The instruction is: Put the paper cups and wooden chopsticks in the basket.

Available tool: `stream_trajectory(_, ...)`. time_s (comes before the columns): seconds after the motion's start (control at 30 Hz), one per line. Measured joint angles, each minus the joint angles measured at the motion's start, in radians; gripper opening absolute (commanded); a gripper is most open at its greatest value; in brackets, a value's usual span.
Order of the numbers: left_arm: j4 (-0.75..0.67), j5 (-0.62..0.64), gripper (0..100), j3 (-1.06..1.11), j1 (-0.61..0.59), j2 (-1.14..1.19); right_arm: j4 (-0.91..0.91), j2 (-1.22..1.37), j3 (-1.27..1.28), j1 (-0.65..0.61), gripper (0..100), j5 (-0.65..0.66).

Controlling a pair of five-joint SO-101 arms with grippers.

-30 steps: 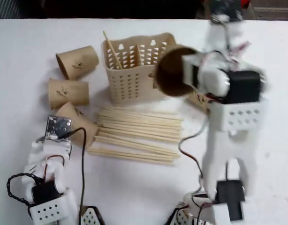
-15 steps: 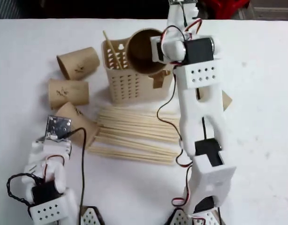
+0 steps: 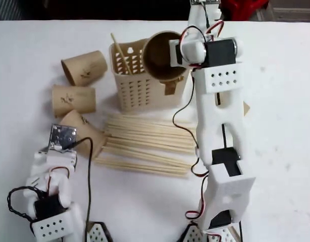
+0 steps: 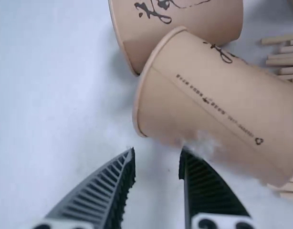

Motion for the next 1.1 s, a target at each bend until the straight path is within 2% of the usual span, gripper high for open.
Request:
stream_trajectory(0.3,0.0,0.0,17,0.0,0.0,0.0,0.0,0.0,0.0,-0.002,19.7,0.0)
stream_trajectory(0.73,0.0,0.0,17,0.0,0.0,0.0,-0.003,0.0,-0.011,-0.002,20.4,-0.002)
stream_trajectory(1.1,0.0,0.0,17,0.0,0.0,0.0,-0.178,0.0,-0.011,-0.046,20.3,-0.003)
